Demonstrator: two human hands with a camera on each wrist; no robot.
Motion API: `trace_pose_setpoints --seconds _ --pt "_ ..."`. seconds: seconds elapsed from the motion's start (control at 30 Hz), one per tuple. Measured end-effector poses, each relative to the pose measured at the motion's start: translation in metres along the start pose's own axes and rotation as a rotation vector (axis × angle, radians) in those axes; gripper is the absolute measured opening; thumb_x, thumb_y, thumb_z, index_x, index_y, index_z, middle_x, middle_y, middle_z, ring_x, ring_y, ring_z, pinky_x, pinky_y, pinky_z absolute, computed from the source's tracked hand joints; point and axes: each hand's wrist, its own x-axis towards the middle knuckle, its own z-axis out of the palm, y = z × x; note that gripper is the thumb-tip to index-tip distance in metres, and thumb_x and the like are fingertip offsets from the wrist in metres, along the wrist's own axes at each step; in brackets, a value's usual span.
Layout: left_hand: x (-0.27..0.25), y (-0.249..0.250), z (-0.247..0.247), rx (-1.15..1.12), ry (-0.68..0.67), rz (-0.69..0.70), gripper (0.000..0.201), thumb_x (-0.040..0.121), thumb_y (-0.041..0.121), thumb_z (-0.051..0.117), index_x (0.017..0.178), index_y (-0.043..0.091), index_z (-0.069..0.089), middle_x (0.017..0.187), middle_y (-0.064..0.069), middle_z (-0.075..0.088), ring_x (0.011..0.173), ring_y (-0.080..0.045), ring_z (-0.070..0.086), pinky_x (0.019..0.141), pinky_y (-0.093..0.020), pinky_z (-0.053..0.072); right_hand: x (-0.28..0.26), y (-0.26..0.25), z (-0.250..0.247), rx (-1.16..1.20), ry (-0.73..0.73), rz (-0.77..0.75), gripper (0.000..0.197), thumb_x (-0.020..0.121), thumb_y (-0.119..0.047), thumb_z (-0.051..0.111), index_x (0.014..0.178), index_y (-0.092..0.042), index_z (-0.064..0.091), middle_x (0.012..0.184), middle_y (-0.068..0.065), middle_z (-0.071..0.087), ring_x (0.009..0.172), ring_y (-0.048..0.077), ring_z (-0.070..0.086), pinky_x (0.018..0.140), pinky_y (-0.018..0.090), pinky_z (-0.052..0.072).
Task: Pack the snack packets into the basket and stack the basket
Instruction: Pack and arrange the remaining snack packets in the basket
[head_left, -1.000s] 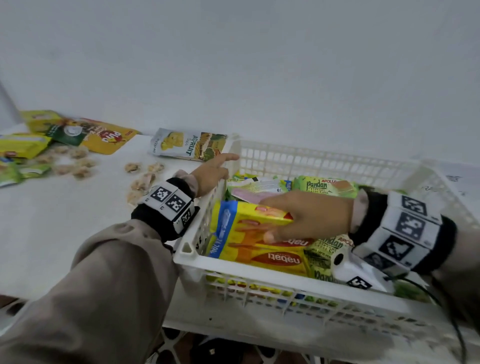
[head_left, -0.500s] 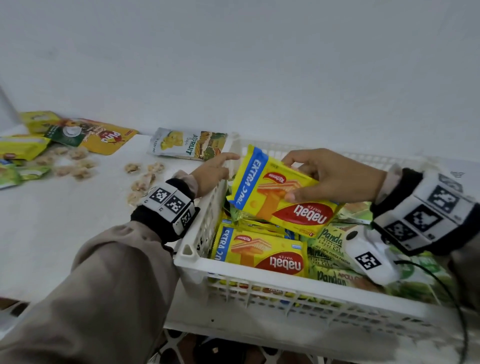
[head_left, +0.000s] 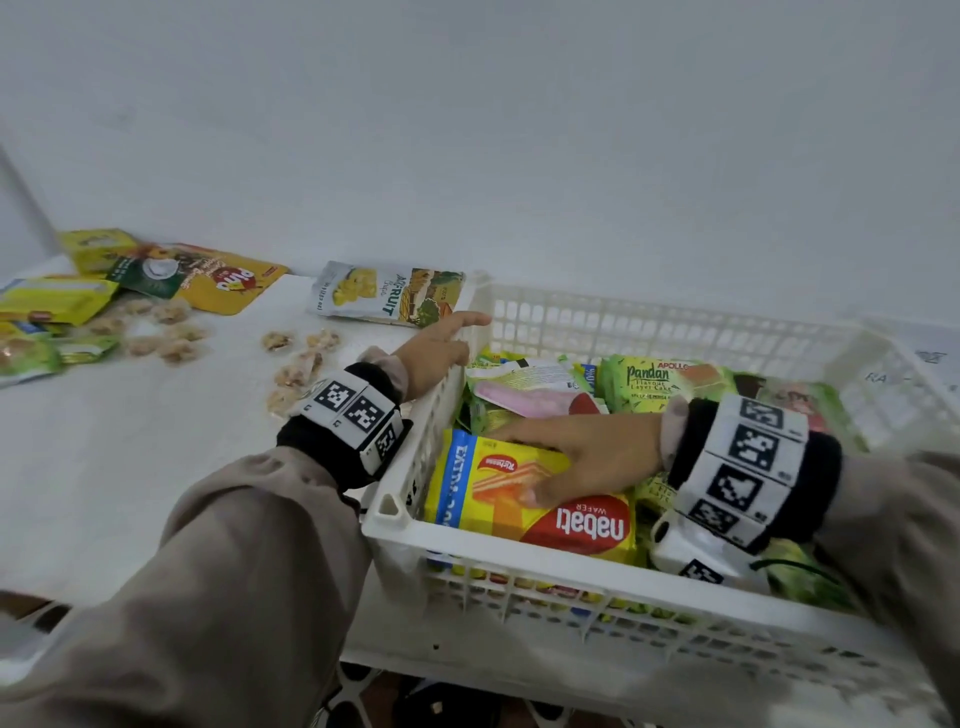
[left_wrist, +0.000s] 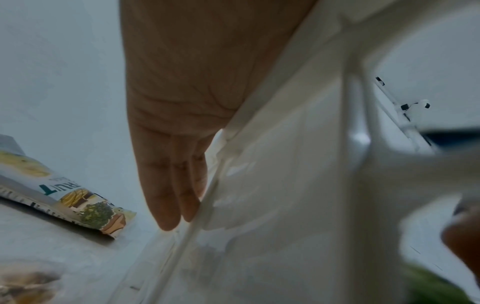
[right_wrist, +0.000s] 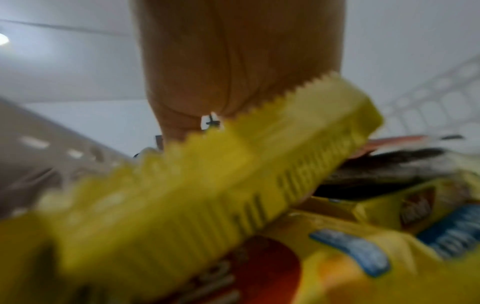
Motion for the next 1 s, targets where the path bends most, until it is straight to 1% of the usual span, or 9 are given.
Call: trace_pose_setpoints --seconds 0.13,0.27,0.4,0.47,0.57,0.67,0.77,0.9,1.0 --pt "0.001 -0.002 0.000 0.001 -0.004 -0.005 0.054 0.085 -0.009 0.036 0.132 0.016 0.043 0.146 -0.008 0.033 0.136 -0.019 0.026 0.106 -0.027 0.023 -0.002 -0.004 0.005 -0.085 0.048 -0.009 0.058 0.089 -0.032 0.059 0.139 -0.021 0.031 0.123 -0.012 0.048 0.102 0.004 0.050 0.082 0.015 0.042" --pt "0.001 -0.002 0.000 -0.016 -0.004 -0.013 0.054 0.085 -0.009 0.036 0.131 0.017 0.043 0.146 -0.008 0.032 0.137 -0.020 0.025 0.110 -0.032 0.023 0.000 0.001 -0.006 0.215 0.197 -0.020 0.033 0.078 -0.010 0.070 0.103 -0.018 0.050 0.097 0.017 0.064 0.079 0.024 0.058 0.073 0.041 0.049" --pt "0.001 -0.001 0.001 -0.017 -0.005 -0.029 0.047 0.089 -0.009 0.040 0.130 0.014 0.043 0.144 -0.014 0.037 0.131 -0.027 0.036 0.101 -0.027 0.034 -0.015 0.005 -0.034 0.579 0.504 -0.095 0.032 0.056 -0.006 0.069 0.082 -0.016 0.054 0.071 0.005 0.067 0.063 0.017 0.060 0.059 0.028 0.046" --pt "0.000 0.001 0.001 -0.015 -0.006 -0.056 0.043 0.090 -0.007 0.043 0.132 0.005 0.043 0.140 -0.019 0.041 0.127 -0.034 0.041 0.098 -0.027 0.038 -0.023 0.012 -0.043 0.785 0.534 -0.145 0.049 0.059 0.005 0.072 0.098 -0.016 0.052 0.077 0.003 0.070 0.066 0.017 0.066 0.053 0.027 0.050" --pt "0.000 0.000 0.000 -0.065 -0.021 -0.048 0.045 0.087 -0.001 0.044 0.124 0.024 0.047 0.144 -0.013 0.038 0.132 -0.029 0.035 0.111 -0.041 0.029 -0.027 0.020 -0.037 0.834 0.387 -0.144 0.085 0.059 0.013 0.073 0.124 -0.031 0.041 0.098 0.002 0.069 0.083 0.020 0.069 0.055 0.031 0.057" --pt "-0.001 0.000 0.000 -0.017 -0.004 -0.031 0.052 0.086 -0.008 0.037 0.130 0.019 0.043 0.146 -0.008 0.033 0.137 -0.021 0.026 0.104 -0.025 0.023 -0.027 0.023 -0.026 0.802 0.285 -0.049 0.059 0.073 0.009 0.067 0.111 -0.033 0.053 0.093 0.004 0.069 0.078 0.022 0.069 0.059 0.033 0.059" --pt "-0.001 0.000 0.001 -0.008 0.005 -0.005 0.053 0.085 -0.009 0.036 0.132 0.016 0.043 0.145 -0.007 0.034 0.137 -0.019 0.025 0.099 -0.022 0.023 -0.032 0.025 -0.031 0.775 0.347 0.003 0.036 0.063 -0.012 0.067 0.097 -0.023 0.059 0.072 0.004 0.070 0.059 0.016 0.064 0.047 0.022 0.051" --pt "0.000 -0.001 0.000 -0.003 0.003 0.001 0.053 0.085 -0.009 0.036 0.132 0.015 0.043 0.146 -0.008 0.034 0.137 -0.019 0.026 0.101 -0.022 0.023 -0.044 0.029 -0.045 0.536 0.393 0.068 0.044 0.050 -0.015 0.075 0.089 -0.014 0.055 0.058 0.005 0.065 0.047 0.014 0.055 0.043 0.018 0.039" --pt "0.000 -0.001 0.000 0.009 -0.001 0.002 0.053 0.086 -0.008 0.036 0.132 0.016 0.043 0.146 -0.007 0.033 0.137 -0.019 0.025 0.102 -0.024 0.022 -0.051 0.031 -0.049 0.577 0.409 0.043 0.055 0.062 -0.001 0.078 0.105 -0.021 0.051 0.064 0.011 0.066 0.043 0.013 0.052 0.037 0.016 0.034"
